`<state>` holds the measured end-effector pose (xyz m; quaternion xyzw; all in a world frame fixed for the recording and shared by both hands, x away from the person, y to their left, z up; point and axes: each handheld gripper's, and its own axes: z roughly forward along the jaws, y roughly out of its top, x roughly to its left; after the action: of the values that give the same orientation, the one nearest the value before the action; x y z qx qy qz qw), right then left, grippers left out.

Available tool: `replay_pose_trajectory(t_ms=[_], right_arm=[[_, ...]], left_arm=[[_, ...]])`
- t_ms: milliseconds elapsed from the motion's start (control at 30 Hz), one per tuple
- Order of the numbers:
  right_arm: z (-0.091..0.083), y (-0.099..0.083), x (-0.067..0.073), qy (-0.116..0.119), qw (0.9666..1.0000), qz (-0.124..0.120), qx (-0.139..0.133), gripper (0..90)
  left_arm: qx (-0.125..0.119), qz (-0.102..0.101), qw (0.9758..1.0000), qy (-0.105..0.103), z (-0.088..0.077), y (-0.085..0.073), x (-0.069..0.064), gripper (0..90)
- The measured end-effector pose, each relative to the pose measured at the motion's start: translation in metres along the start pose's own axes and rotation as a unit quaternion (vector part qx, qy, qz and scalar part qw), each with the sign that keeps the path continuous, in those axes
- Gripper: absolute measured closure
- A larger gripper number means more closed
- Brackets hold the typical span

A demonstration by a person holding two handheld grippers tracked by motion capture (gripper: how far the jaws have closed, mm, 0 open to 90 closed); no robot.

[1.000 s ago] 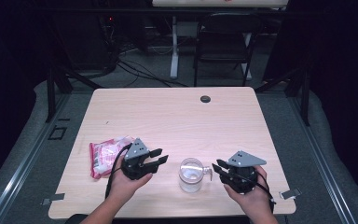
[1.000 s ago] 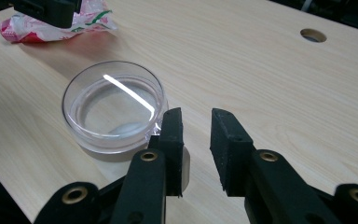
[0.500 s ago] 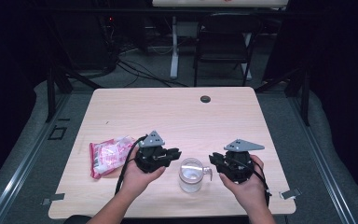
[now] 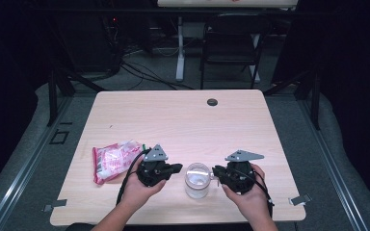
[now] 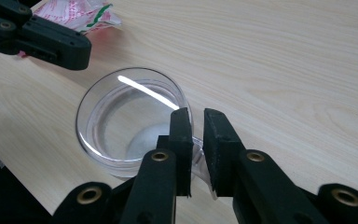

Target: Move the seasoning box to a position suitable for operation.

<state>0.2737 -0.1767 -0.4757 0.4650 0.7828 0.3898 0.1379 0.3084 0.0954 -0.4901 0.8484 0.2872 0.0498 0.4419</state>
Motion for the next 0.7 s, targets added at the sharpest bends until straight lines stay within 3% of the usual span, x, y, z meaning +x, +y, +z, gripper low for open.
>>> replay_pose_trajectory(t_ms=[200, 300, 433, 700], right_arm=[[0.002, -0.003, -0.005, -0.002, 1.0, 0.002, 0.004, 82.9], [0.003, -0.004, -0.008, 0.012, 0.9998, 0.013, 0.007, 82.9], [0.004, -0.005, -0.007, 0.012, 0.9998, 0.016, 0.004, 83.5], [0.004, -0.006, -0.007, 0.016, 0.9998, 0.015, 0.003, 84.6]], left_arm=[[0.015, -0.003, 0.9999, -0.003, 0.006, -0.008, -0.003, 90.0], [0.024, -0.01, 0.9996, -0.008, 0.007, -0.016, -0.003, 90.0], [0.035, -0.004, 0.9993, -0.011, 0.01, -0.022, -0.005, 90.0], [0.037, -0.002, 0.9992, -0.014, 0.015, -0.024, -0.009, 90.0]])
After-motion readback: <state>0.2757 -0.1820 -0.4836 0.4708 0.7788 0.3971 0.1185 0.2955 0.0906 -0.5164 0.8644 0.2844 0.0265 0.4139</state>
